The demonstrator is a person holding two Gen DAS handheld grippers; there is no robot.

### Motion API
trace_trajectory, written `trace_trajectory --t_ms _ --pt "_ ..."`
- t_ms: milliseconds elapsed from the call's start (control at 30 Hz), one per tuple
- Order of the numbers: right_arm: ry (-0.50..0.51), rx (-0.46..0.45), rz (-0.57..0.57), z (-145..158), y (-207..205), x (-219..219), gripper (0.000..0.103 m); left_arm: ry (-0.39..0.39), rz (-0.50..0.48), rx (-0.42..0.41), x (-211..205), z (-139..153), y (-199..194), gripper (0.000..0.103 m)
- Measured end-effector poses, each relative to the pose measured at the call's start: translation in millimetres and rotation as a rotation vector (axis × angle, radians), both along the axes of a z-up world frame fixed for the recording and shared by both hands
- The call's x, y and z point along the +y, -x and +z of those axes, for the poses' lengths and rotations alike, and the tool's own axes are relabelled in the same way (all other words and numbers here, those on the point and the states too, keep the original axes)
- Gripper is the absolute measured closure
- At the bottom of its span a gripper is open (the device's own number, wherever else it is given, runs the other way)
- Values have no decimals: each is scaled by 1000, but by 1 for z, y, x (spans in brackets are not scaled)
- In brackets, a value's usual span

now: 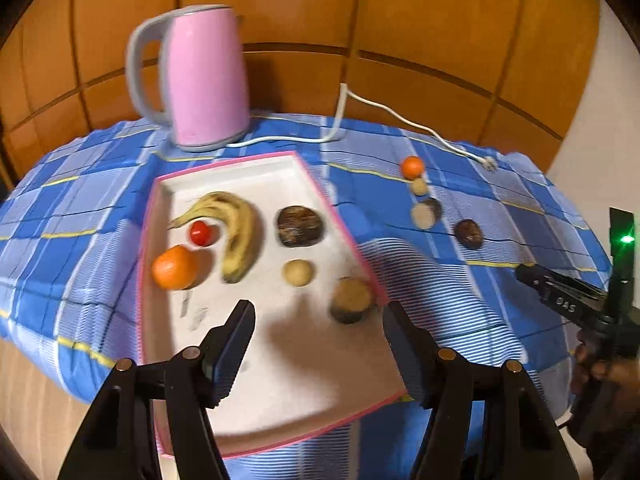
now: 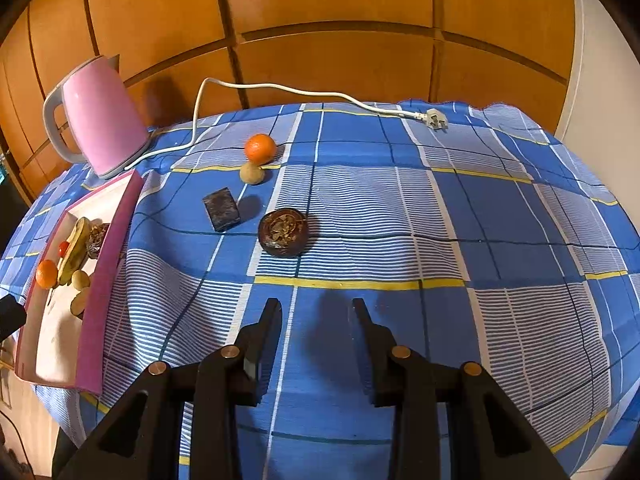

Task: Organize fruits
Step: 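Reach the left gripper to the second brown log piece and grasp it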

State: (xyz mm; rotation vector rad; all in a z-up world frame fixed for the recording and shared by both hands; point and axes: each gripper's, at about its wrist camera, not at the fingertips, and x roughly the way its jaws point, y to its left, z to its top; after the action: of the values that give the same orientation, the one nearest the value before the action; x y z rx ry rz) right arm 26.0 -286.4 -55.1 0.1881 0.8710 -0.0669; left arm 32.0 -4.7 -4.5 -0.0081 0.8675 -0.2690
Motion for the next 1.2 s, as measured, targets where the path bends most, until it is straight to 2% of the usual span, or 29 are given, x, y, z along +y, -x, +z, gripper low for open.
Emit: trace_trajectory --t_ms 200,300,433,533,633,800,967,1033,1200 --pt "7 -6 -9 -1 3 -5 68 52 -63 68 -20 1 -20 39" --pt "-2 -1 -18 -4 5 -10 68 63 -100 67 -32 5 -28 41" --pt "-14 7 -27 -8 5 -15 68 102 -129 75 -45 9 -44 39" --pt "-18 8 -28 -10 6 -18 68 89 -176 45 -63 13 -55 39" --pt "-19 4 -37 -9 7 -22 68 98 -223 66 -80 11 -69 39" --pt "-40 -3 -50 -7 8 -31 68 80 -285 121 -112 2 -96 38" --pt "-44 -1 -51 -9 7 -36 68 -3 -299 149 -141 -14 -125 41" --pt "-49 2 -53 -11 7 -38 68 -39 -318 156 -152 -22 -134 51" --pt "-63 13 -67 -16 6 -48 68 -97 -337 152 -172 -37 -150 51"
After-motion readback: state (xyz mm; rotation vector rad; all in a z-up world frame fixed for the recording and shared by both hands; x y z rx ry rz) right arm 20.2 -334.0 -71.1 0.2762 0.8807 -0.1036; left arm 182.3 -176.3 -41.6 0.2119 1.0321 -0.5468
